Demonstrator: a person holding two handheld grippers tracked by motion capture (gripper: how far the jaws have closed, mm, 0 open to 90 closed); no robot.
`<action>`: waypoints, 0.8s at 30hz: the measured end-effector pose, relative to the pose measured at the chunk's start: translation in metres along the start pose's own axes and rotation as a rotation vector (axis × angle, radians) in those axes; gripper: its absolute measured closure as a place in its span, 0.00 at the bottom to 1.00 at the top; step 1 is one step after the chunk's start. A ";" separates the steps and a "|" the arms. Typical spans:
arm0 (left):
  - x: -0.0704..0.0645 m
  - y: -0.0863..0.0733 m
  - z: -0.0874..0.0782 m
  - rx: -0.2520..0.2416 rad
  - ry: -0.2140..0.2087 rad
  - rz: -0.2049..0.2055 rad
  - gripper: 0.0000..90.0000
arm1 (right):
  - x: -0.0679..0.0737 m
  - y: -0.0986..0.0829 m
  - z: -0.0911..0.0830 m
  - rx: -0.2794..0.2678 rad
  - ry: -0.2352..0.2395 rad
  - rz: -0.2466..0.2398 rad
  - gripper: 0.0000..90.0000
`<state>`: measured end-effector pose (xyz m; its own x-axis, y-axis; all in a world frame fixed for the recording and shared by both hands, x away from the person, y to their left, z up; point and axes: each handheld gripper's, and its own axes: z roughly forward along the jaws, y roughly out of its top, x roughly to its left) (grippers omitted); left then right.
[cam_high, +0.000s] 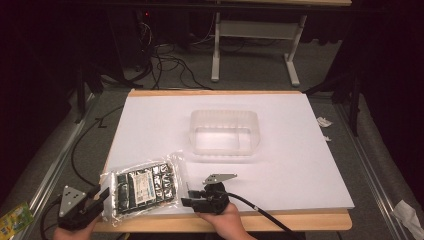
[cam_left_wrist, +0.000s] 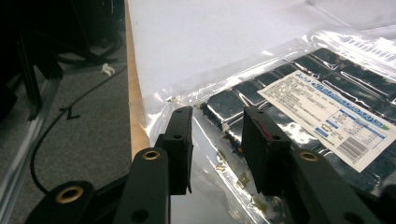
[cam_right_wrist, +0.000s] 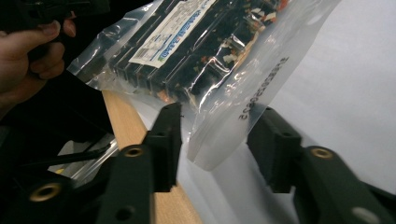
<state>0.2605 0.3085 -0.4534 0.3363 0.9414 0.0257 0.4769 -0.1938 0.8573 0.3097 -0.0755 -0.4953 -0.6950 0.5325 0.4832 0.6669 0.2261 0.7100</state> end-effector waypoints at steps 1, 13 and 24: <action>-0.002 0.001 -0.001 -0.008 0.005 0.012 0.71 | 0.000 0.000 0.000 0.002 0.003 0.000 0.70; -0.011 0.007 -0.001 -0.026 -0.004 0.032 0.70 | -0.001 0.013 -0.018 -0.106 -0.003 -0.018 1.00; -0.033 0.024 -0.003 -0.112 -0.058 0.074 0.59 | 0.009 0.041 -0.070 -0.255 -0.027 -0.152 1.00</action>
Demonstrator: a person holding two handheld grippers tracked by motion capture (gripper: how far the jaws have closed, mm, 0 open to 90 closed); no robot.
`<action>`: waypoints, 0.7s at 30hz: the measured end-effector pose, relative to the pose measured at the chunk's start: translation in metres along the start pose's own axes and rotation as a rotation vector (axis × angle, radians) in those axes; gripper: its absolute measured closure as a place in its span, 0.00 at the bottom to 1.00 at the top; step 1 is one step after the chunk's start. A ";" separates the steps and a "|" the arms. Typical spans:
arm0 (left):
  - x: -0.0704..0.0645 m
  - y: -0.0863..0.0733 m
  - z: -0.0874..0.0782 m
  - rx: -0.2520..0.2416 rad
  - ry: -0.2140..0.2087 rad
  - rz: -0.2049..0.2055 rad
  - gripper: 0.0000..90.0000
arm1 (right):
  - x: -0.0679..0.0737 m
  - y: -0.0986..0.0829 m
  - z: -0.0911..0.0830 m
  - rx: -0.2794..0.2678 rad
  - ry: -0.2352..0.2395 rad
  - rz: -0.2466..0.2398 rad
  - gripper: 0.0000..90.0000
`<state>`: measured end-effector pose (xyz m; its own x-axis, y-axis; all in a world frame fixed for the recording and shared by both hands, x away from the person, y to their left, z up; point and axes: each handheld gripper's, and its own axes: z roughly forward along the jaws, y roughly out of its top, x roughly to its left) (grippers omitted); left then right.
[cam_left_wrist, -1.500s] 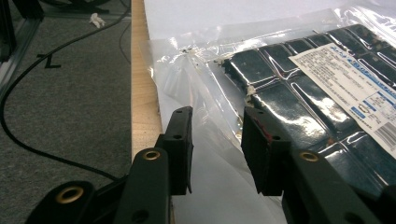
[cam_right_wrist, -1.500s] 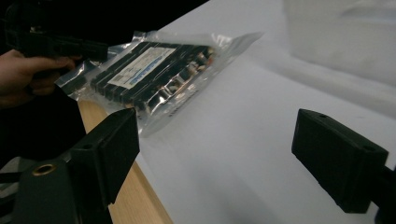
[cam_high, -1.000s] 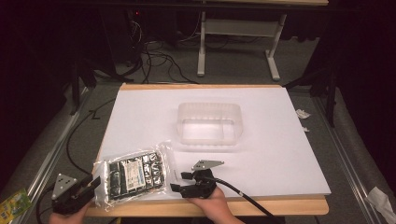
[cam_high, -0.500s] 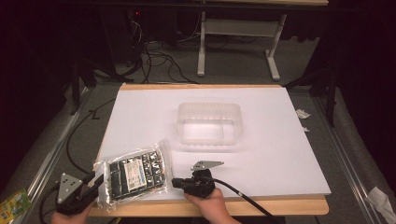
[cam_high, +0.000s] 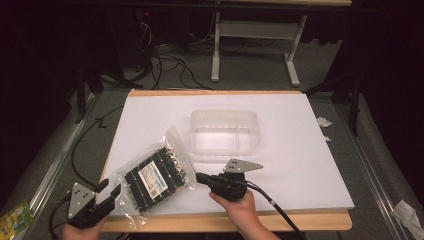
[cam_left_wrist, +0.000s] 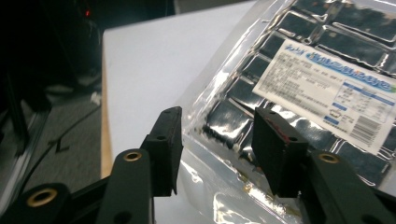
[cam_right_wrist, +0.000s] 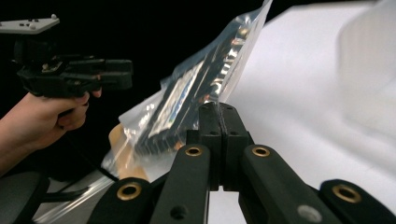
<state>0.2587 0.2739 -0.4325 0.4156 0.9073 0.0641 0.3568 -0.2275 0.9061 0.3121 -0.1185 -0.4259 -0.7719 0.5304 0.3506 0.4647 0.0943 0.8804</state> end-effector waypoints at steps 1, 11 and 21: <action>-0.007 0.007 0.002 -0.027 -0.018 0.009 0.57 | 0.000 0.008 -0.011 -0.025 -0.019 -0.038 1.00; -0.042 0.037 0.033 -0.068 -0.103 0.019 0.52 | -0.007 0.036 -0.068 -0.150 -0.100 -0.152 1.00; -0.085 0.066 0.096 -0.122 -0.194 -0.076 0.53 | -0.009 0.052 -0.109 -0.237 -0.135 -0.198 1.00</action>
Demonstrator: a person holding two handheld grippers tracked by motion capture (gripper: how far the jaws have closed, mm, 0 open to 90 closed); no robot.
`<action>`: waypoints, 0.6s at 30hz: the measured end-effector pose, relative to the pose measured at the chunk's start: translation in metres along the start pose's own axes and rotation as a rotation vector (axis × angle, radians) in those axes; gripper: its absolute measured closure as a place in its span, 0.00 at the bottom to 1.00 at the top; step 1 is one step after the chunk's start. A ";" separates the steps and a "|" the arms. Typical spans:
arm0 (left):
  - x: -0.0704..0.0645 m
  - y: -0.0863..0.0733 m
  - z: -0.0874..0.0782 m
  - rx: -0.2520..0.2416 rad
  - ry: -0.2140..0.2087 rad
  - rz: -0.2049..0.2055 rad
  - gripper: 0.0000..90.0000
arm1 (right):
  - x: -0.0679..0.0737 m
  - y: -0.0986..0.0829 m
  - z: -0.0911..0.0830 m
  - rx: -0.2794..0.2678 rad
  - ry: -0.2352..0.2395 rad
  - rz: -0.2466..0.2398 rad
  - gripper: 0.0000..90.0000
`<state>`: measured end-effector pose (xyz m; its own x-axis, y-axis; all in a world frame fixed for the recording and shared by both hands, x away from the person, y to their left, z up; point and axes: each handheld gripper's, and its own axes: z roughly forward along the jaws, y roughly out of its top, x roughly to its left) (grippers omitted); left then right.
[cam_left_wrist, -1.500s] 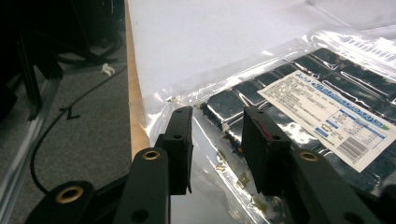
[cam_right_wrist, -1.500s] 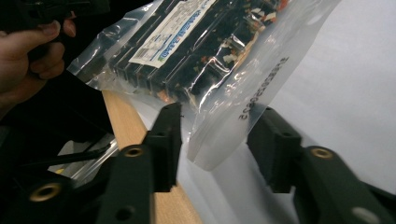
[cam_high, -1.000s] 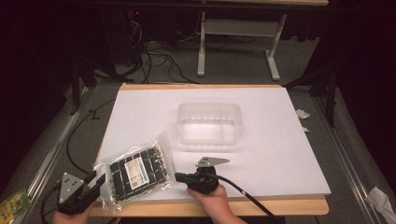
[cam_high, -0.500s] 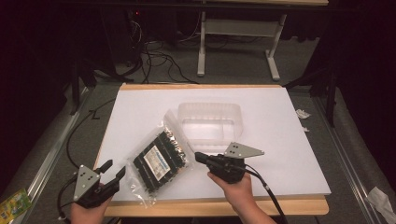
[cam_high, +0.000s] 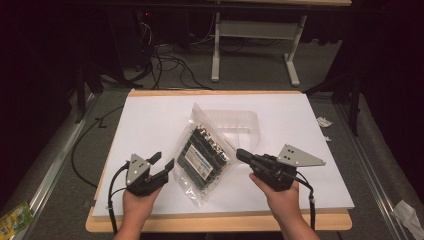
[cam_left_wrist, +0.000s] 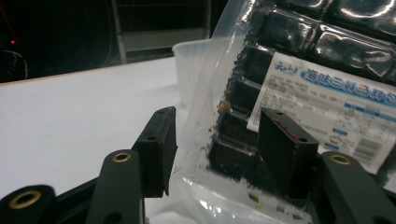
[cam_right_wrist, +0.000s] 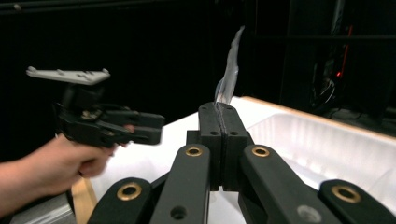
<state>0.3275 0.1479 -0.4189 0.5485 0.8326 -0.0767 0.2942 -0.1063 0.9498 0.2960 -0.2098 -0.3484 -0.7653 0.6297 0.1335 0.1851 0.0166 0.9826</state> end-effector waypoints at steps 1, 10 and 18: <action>-0.002 0.001 0.005 -0.009 -0.006 -0.017 0.54 | 0.000 0.004 -0.005 -0.015 -0.004 -0.016 1.00; 0.000 -0.008 0.011 0.008 -0.034 0.043 0.55 | 0.007 0.016 -0.015 -0.042 -0.014 -0.074 1.00; 0.004 -0.012 0.011 0.025 -0.049 0.046 0.57 | 0.015 0.024 -0.017 -0.059 0.010 -0.097 1.00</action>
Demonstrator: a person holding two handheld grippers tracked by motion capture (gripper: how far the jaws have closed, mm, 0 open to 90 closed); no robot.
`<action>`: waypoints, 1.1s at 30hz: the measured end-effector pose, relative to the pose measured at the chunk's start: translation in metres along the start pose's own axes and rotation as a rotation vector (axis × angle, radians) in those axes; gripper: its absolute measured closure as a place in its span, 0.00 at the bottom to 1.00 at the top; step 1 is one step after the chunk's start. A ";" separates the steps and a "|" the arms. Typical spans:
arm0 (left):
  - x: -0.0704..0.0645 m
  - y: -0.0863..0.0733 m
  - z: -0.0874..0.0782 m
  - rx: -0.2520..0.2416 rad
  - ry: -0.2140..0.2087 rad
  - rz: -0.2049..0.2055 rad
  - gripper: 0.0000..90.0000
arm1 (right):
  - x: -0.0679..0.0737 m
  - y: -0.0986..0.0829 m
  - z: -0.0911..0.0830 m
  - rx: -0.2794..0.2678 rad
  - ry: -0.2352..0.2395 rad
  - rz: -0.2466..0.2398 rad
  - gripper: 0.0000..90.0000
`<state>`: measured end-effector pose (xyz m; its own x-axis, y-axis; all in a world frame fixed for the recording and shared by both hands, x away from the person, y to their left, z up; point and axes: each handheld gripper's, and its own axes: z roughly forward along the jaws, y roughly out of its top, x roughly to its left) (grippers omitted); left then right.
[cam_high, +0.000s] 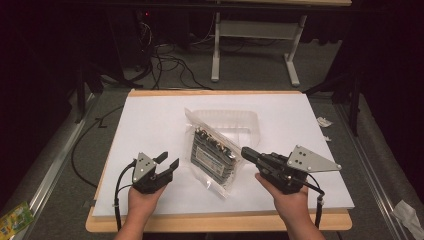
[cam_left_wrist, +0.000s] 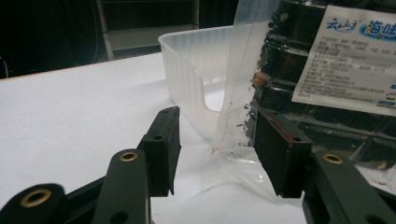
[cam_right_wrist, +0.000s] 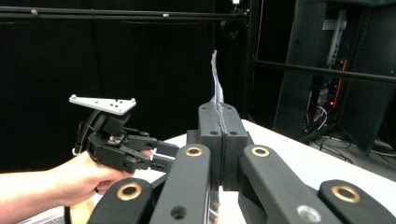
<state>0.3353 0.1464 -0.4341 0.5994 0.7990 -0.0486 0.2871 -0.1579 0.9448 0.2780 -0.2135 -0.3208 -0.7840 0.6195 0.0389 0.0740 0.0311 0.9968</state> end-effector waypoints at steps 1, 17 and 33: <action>0.000 0.000 0.000 0.000 0.000 0.000 0.57 | 0.001 0.001 0.000 0.001 0.002 -0.001 1.00; -0.007 0.006 0.047 0.020 -0.125 0.009 0.71 | 0.006 0.008 -0.005 -0.024 0.015 -0.027 1.00; -0.011 0.004 0.052 0.032 -0.129 0.025 1.00 | -0.007 0.000 -0.012 -0.031 -0.030 0.004 1.00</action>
<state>0.3687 0.1070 -0.4467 0.6972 0.7136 -0.0683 0.2935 -0.1972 0.9354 0.2763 -0.2273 -0.3199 -0.7647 0.6430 0.0411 0.0574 0.0044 0.9983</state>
